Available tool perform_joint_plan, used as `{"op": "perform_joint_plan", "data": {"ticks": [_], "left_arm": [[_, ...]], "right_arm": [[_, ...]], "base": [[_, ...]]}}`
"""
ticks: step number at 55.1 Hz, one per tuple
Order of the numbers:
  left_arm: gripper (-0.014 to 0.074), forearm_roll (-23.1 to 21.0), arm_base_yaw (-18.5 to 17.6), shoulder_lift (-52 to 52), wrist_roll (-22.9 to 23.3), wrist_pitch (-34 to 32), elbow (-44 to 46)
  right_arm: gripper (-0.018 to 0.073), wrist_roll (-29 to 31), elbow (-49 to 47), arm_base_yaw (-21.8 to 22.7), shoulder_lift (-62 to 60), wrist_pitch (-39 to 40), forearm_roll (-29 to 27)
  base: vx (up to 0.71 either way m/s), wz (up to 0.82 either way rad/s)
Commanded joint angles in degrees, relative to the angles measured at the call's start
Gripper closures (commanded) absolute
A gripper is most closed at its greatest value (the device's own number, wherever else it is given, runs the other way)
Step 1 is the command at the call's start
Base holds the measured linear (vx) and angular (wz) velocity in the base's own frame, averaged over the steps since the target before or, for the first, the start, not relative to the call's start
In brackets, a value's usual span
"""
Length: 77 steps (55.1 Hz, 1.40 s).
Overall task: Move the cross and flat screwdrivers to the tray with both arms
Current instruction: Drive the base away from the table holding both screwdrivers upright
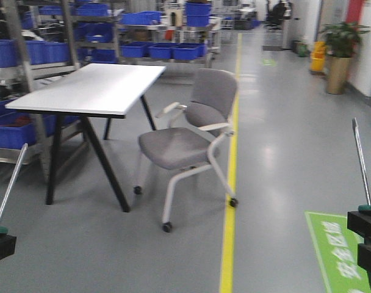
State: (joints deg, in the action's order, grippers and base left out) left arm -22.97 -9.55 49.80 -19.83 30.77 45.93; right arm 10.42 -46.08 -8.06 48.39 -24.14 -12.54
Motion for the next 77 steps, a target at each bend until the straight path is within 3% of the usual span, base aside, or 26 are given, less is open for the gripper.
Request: {"op": "perform_joint_plan", "data": {"ticks": [1, 77], "left_arm": [[0.0596, -1.3, -0.3, -0.5, 0.0, -4.1, 1.8], [0.0596, -1.3, -0.3, -0.5, 0.0, -4.0, 1.8]], "right_arm": [[0.0567, 0.3, -1.7, 0.2, -0.5, 5.0, -0.3], [0.0567, 0.3, -1.7, 0.2, -0.5, 5.0, -0.3]], "base": [[0.46, 0.52], [0.51, 0.63]]}}
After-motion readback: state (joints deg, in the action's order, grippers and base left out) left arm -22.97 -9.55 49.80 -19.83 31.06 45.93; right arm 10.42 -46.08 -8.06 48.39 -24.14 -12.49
